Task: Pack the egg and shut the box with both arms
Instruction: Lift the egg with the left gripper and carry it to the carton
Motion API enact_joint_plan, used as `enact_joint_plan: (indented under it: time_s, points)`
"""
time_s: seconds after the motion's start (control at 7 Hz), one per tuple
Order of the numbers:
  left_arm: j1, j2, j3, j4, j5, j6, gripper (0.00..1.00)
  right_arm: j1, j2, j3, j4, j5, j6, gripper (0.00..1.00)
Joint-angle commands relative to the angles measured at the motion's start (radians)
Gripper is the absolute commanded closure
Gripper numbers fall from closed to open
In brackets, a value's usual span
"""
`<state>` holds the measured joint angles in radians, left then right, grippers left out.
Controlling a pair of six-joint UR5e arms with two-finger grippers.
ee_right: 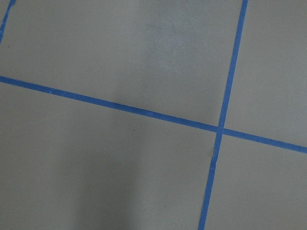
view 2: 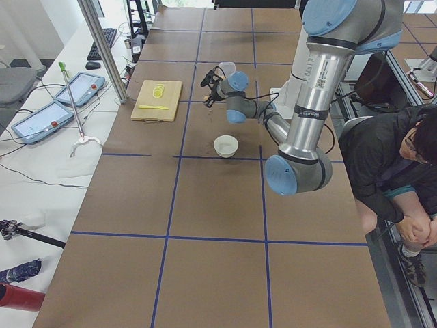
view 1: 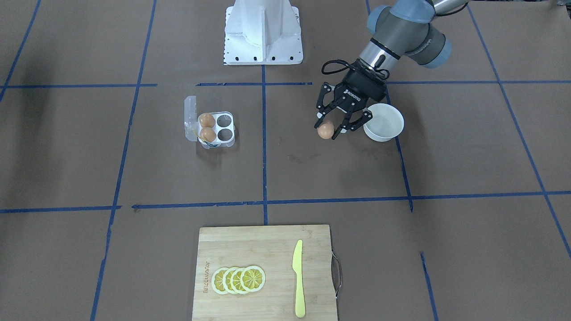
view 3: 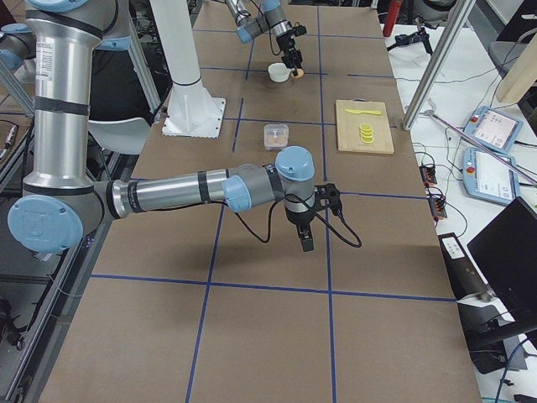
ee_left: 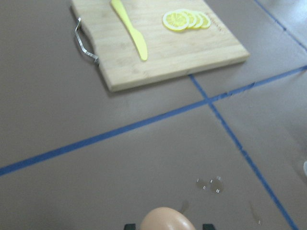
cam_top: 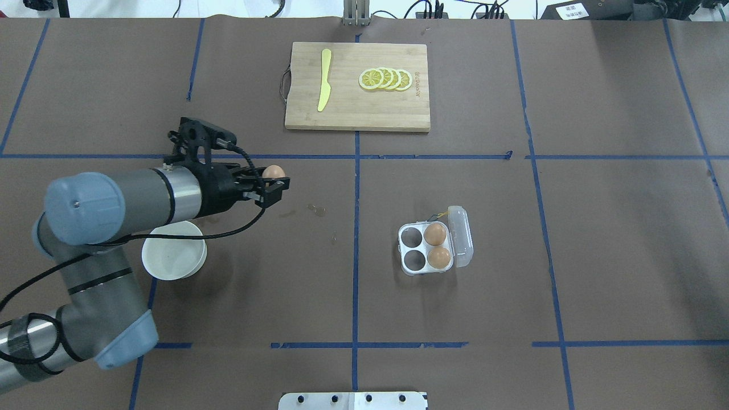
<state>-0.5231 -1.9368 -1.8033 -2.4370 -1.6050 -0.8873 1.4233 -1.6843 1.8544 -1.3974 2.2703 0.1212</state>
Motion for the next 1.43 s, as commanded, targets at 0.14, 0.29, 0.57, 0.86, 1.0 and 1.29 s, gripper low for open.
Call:
enact_joint_plan:
  time_s: [0.14, 0.29, 0.57, 0.86, 1.0, 1.29]
  points:
    - [0.189, -0.183, 0.027, -0.040, 0.239, 0.002, 1.00, 0.000, 0.000, 0.000, 0.000, 0.000, 0.000, 0.00]
    - [0.237, -0.207, 0.071, -0.043, 0.323, 0.002, 1.00, 0.000, 0.000, 0.000, 0.000, 0.000, 0.000, 0.00]
    - [0.244, -0.224, 0.105, -0.069, 0.327, 0.196, 1.00, 0.000, 0.000, 0.000, 0.000, 0.000, 0.000, 0.00]
    - [0.250, -0.273, 0.203, -0.088, 0.359, 0.280, 1.00, 0.000, 0.000, 0.002, 0.000, 0.000, 0.002, 0.00]
    - [0.256, -0.298, 0.261, -0.124, 0.372, 0.297, 1.00, 0.000, 0.000, 0.003, 0.000, 0.000, 0.002, 0.00]
    - [0.278, -0.321, 0.327, -0.163, 0.373, 0.332, 1.00, 0.000, 0.000, 0.000, 0.000, -0.003, 0.000, 0.00]
